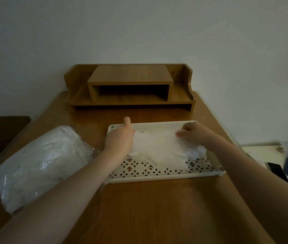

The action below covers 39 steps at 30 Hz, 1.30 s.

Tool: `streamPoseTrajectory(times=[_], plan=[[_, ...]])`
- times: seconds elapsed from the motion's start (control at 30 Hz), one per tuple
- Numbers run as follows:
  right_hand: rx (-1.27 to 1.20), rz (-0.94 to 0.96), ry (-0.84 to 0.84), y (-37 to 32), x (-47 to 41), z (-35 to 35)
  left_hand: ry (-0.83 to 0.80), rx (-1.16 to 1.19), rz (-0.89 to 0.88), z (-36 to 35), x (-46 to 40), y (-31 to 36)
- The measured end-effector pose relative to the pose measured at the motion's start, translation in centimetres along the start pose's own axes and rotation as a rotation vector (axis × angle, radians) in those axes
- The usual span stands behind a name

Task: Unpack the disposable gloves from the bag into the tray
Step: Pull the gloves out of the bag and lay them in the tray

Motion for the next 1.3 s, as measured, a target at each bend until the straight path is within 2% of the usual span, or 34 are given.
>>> streamPoseTrajectory(times=[0.07,0.13,0.17,0.2,0.27,0.37,0.43,0.57,0.67,0.77,0.83,0.9,0.97,1.03,1.13,1.3], plan=[[0.118,-0.01,0.099,-0.3,0.1,0.2,0.106,-0.072,-0.056,1.0,0.5,0.6],[0.306,0.105,0.296,-2.3,1.0,0.7,0.226,-0.104,-0.215,2.0,1.6,2.8],[0.304,0.217,0.365,-3.8,1.7,0.5,0.212,-0.099,-0.329,1.9,2.2,4.4],[0.288,0.331,0.357,-5.3,2.4,-0.4,0.151,-0.093,-0.447,1.2,2.9,6.0],[0.307,0.475,0.187,-6.8,2.8,-4.0,-0.054,-0.096,-0.563,-1.4,3.6,7.5],[0.497,0.354,-0.08,-4.5,2.1,-8.1,-0.361,-0.143,-0.435,-5.2,3.2,4.9],[0.555,0.287,-0.108,-3.0,1.7,-7.8,-0.466,-0.221,-0.342,-6.4,2.9,2.5],[0.639,0.199,-0.12,-0.9,1.4,-6.6,-0.511,-0.255,-0.253,-6.6,2.7,0.7],[0.592,0.069,-0.1,1.1,1.6,-5.6,-0.505,-0.242,-0.222,-6.7,2.6,0.6],[0.549,-0.004,-0.028,0.6,2.3,-4.6,-0.423,-0.213,-0.263,-4.8,3.2,1.6],[0.55,0.108,0.108,-2.6,3.5,-3.9,-0.187,-0.176,-0.369,-1.2,4.3,2.9],[0.438,0.285,0.224,-6.6,5.5,-3.2,0.091,-0.068,-0.49,2.8,6.4,3.7],[0.274,0.407,0.273,-10.2,7.7,-2.8,0.248,-0.042,-0.569,5.5,8.8,3.1],[0.256,0.55,0.34,-13.7,10.2,-2.9,0.355,-0.113,-0.556,6.9,10.1,0.7],[0.198,0.806,0.391,-18.1,13.9,-4.5,0.333,-0.167,-0.385,8.2,10.9,-4.5],[0.06,1.095,0.123,-22.6,16.7,-9.8,0.068,-0.147,-0.212,6.6,11.8,-9.9]])
Point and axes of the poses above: each hand's wrist, its own x-axis away from the middle knuckle, its own z-axis out of the back of the hand, y = z × x, the point moved 8 cm from there along -x, towards the middle knuckle, and after that the axes turned 3 degrees about x, right-handed, at the moved point
